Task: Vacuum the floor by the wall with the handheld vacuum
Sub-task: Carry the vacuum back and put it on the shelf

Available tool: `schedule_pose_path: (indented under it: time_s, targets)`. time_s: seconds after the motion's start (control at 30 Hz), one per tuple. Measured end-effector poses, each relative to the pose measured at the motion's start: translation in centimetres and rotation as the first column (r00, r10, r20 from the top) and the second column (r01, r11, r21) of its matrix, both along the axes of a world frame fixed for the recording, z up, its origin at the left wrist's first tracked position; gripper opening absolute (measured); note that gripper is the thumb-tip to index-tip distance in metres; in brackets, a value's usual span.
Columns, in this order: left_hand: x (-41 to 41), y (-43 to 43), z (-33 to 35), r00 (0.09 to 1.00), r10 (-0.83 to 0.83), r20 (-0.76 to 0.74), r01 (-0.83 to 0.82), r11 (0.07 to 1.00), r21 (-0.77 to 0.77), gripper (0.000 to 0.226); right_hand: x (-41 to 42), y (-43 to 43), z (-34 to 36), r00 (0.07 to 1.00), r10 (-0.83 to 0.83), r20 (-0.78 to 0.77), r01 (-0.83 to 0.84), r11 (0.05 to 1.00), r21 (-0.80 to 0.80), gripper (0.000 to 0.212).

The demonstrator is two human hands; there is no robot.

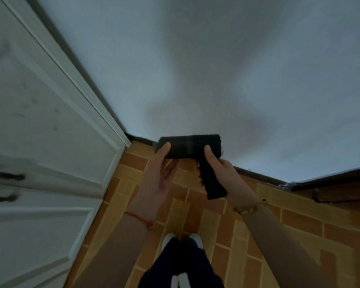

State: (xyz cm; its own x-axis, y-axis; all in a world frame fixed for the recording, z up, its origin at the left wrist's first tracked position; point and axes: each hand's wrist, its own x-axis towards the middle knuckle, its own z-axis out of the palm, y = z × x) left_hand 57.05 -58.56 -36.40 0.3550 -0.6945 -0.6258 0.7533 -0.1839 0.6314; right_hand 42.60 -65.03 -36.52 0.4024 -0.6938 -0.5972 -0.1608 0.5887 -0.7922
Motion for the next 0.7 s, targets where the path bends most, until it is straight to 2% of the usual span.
schedule_pose_path:
  time_s: [0.13,0.27,0.37,0.7]
  targets:
    - [-0.9,1.5,9.3,0.999,0.022,-0.042,-0.023,0.999,-0.029,0.043,-0.9,1.6,9.4,1.000,-0.003,0.004,0.003,1.000,0.022,0.059]
    - [-1.3,3.5,15.8,0.996,0.025,-0.085,-0.030,0.998,-0.055,0.054,-1.5,3.5,16.7,0.999,-0.036,-0.016,0.037,0.998,0.056,0.060]
    - [-1.5,5.0,20.0,0.996,0.026,-0.086,-0.030,0.998,-0.047,0.054,-1.8,5.1,20.7,0.999,-0.037,-0.002,0.037,0.997,0.073,0.060]
    - [-1.4,10.1,26.7,0.994,0.045,-0.099,-0.047,0.999,-0.021,0.047,-2.3,9.9,26.4,0.998,-0.031,0.048,0.028,0.998,0.057,0.057]
